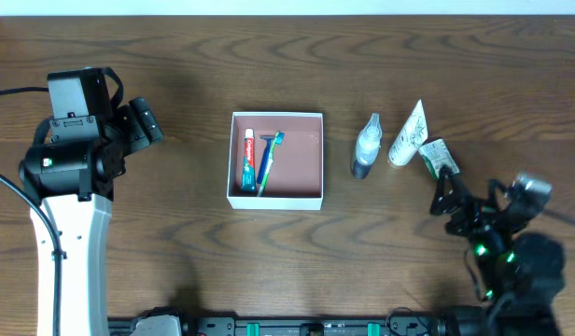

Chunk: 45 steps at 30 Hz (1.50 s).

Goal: Pack container
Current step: 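Reach right gripper to the green soap box and grasp it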

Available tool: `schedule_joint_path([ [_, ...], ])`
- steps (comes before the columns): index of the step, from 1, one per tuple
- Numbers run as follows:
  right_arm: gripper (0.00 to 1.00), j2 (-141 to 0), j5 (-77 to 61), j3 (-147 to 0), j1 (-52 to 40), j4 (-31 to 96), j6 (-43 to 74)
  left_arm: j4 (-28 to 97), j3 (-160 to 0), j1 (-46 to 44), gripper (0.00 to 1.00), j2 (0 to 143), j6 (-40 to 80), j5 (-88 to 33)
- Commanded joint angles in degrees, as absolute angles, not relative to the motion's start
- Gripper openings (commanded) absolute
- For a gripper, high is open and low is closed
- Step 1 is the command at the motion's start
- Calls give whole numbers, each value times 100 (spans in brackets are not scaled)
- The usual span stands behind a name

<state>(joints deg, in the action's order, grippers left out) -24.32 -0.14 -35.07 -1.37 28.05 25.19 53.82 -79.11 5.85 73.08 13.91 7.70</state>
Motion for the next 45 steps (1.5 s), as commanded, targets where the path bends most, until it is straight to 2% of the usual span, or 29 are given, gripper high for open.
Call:
schedule_joint_path([
  [1, 99, -3336, 530, -4611, -25, 3374, 1708, 5395, -7977, 609, 98, 7297, 1422, 821],
  [7, 99, -5216, 1704, -6536, 187, 5030, 1205, 5395, -7977, 609, 98, 7297, 1422, 821],
  [12, 99, -6440, 1737, -6742, 572, 5417, 1190, 5395, -7977, 609, 98, 7297, 1422, 821],
  [21, 99, -8453, 1350, -6740, 711, 4816, 1011, 5395, -7977, 609, 98, 7297, 1422, 821],
  [26, 99, -9306, 454, -6740, 711, 4510, -390, 5395, -7977, 609, 98, 7297, 1422, 821],
  [33, 99, -10044, -178, -6740, 711, 4322, -1450, 5395, -7977, 609, 98, 7297, 1422, 821],
  [43, 99, -10613, -196, -6737, 722, 4213, -1549, 5395, -7977, 609, 98, 7297, 1422, 821],
  [45, 92, -10652, -86, -6737, 727, 4209, -1518, 5395, -7977, 609, 98, 7297, 1422, 821],
])
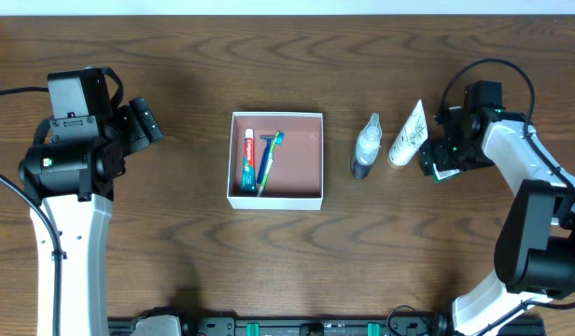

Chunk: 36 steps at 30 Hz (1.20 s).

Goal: Pack container
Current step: 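Reach right gripper to the green soap box and grasp it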

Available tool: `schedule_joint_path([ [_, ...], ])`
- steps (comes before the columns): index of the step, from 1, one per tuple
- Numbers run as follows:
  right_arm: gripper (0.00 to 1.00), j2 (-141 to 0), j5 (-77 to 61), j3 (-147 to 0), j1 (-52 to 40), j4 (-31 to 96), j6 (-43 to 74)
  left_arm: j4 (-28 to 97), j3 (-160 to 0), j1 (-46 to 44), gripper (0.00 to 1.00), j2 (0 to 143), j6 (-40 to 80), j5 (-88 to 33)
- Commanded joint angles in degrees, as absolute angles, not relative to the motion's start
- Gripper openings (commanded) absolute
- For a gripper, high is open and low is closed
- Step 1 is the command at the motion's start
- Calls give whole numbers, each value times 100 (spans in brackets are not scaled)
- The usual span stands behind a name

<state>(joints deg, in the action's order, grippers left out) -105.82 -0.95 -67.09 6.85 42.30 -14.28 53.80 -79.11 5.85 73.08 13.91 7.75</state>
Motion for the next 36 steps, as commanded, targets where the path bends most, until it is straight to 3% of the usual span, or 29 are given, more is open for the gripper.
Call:
schedule_joint_path([
  [1, 90, -10654, 10, -6737, 738, 4195, -1391, 5395, -7977, 609, 98, 7297, 1422, 821],
  [5, 81, -10652, 388, -6737, 878, 4119, -751, 5395, -7977, 609, 98, 7297, 1422, 821],
  [8, 80, -10652, 438, -6737, 1046, 4086, -510, 5395, -7977, 609, 98, 7297, 1422, 821],
  [24, 87, -10678, 276, -6617, 1151, 3839, -768, 5395, -7975, 609, 98, 7297, 1422, 821],
  [30, 91, -10801, -141, -6309, 1151, 3334, -1787, 5395, -7975, 609, 98, 7297, 1422, 821],
  [36, 86, -10982, -731, -6180, 1151, 3100, -1815, 5395, -7975, 609, 98, 7297, 1422, 821],
])
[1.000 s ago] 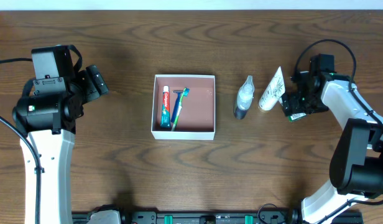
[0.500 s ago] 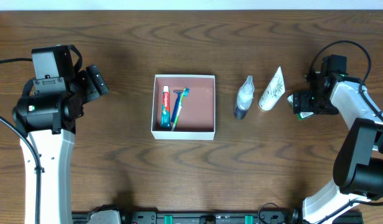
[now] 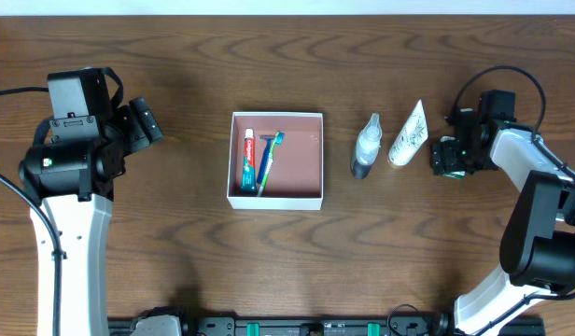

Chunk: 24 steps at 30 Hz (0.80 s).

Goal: Pack container
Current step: 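Reach right gripper to the green soap box and grasp it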

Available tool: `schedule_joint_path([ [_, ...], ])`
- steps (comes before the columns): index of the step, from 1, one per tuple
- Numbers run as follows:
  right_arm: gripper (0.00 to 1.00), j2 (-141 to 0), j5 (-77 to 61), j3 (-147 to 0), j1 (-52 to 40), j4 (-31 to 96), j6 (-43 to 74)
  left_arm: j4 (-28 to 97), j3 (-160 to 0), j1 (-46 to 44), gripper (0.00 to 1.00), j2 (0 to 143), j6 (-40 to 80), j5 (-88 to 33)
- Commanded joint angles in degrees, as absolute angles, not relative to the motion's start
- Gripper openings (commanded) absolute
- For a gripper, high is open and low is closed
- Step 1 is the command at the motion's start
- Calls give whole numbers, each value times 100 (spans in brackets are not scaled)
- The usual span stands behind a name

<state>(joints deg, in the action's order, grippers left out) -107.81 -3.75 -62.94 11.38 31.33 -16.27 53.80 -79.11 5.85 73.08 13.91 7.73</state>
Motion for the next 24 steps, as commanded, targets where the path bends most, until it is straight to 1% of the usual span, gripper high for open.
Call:
schedule_joint_path([
  [1, 85, -10982, -731, -6180, 1151, 3061, -1682, 5395, -7975, 609, 98, 7297, 1422, 821],
  [4, 76, -10982, -489, -6182, 1151, 2910, -1160, 5395, -7975, 609, 98, 7297, 1422, 821],
  [7, 65, -10982, -58, -6182, 1151, 2899, -537, 5395, -7975, 609, 98, 7297, 1422, 821],
  [9, 56, -10982, 261, -6182, 1151, 2971, -102, 5395, -7975, 609, 98, 7297, 1422, 821],
  [12, 46, -10965, 519, -6184, 1151, 3087, 320, 5395, -7975, 609, 98, 7297, 1422, 821],
  [15, 41, -10809, 513, -6193, 1142, 3192, 397, 5395, -7975, 609, 98, 7297, 1422, 821],
  [19, 36, -10263, 436, -6219, 1055, 3363, 440, 5395, -7975, 609, 98, 7297, 1422, 821],
  [21, 36, -9786, 423, -6233, 961, 3487, 650, 5395, -7975, 609, 98, 7297, 1422, 821],
  [24, 32, -9030, 403, -6257, 777, 3693, 827, 5395, -7975, 609, 98, 7297, 1422, 821],
])
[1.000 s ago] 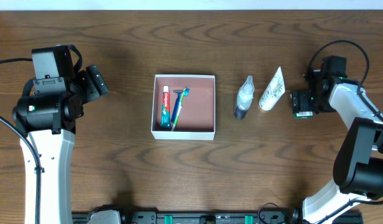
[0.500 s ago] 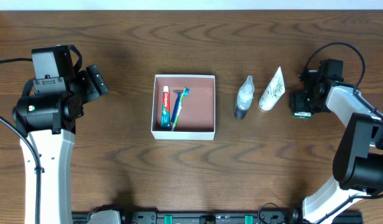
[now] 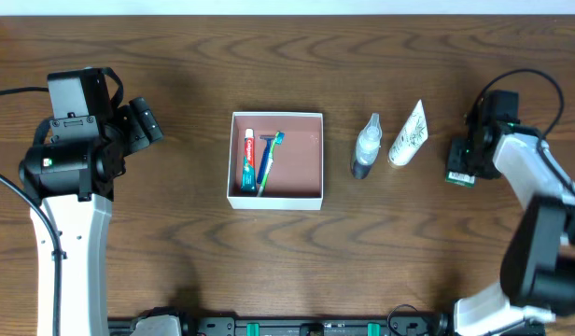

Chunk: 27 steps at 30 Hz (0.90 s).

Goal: Pack container
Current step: 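Reach right gripper to the green soap box and grasp it, then carry soap box with right gripper and drop it into the box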

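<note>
A white box (image 3: pixel 276 198) with a pink floor stands mid-table and holds a toothpaste tube (image 3: pixel 247 161) and a blue razor (image 3: pixel 267 159). To its right stand a small spray bottle (image 3: pixel 366 147) and a white tube (image 3: pixel 409 134). My right gripper (image 3: pixel 460 166) hangs further right, shut on a small green and white packet (image 3: pixel 461 177) that shows just under the fingers. My left gripper (image 3: pixel 144 125) rests far left, away from everything; its jaws are too small to read.
The left arm's white column (image 3: pixel 68 252) fills the left edge. The right arm (image 3: pixel 539 187) curves down the right edge, with a cable looped above it. A dark rail (image 3: pixel 315 327) runs along the front edge.
My right gripper has shifted a little to the right and toward the front, away from the white tube, with the packet under it. The left arm has not moved.
At first the packet lay on the table right of the white tube, with my right arm low at the front right. Then the gripper was down over the packet. Since then the gripper and packet have stood further right each time.
</note>
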Available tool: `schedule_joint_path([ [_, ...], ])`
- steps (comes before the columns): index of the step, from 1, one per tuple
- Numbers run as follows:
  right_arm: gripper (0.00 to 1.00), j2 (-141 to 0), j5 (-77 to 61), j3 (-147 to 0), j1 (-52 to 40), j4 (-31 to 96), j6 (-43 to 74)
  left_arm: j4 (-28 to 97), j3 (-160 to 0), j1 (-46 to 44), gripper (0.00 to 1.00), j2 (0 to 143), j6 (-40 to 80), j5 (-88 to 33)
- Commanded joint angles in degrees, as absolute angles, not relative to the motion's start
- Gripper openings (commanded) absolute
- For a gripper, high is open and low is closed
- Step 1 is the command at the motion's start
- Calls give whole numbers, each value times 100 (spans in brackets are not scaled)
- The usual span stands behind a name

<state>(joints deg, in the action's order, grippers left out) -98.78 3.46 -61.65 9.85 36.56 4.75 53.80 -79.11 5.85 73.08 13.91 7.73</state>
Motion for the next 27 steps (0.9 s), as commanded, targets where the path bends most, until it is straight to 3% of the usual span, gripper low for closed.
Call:
schedule_joint_path([
  [1, 31, -8718, 379, -6263, 685, 3778, 880, 5395, -7975, 609, 98, 7297, 1422, 821],
  [6, 31, -6984, 86, -6263, -73, 4025, 1028, 5395, -7975, 609, 98, 7297, 1422, 821],
  [13, 31, -5760, -187, -6263, -1559, 3693, 1555, 5395, -7975, 609, 98, 7297, 1422, 821],
  [19, 31, -6418, -176, -6259, -2696, 2556, 2191, 5395, -7975, 609, 98, 7297, 1422, 821],
  [27, 33, -8801, -200, -6263, -3500, 287, 3271, 5395, -7975, 609, 98, 7297, 1422, 821],
])
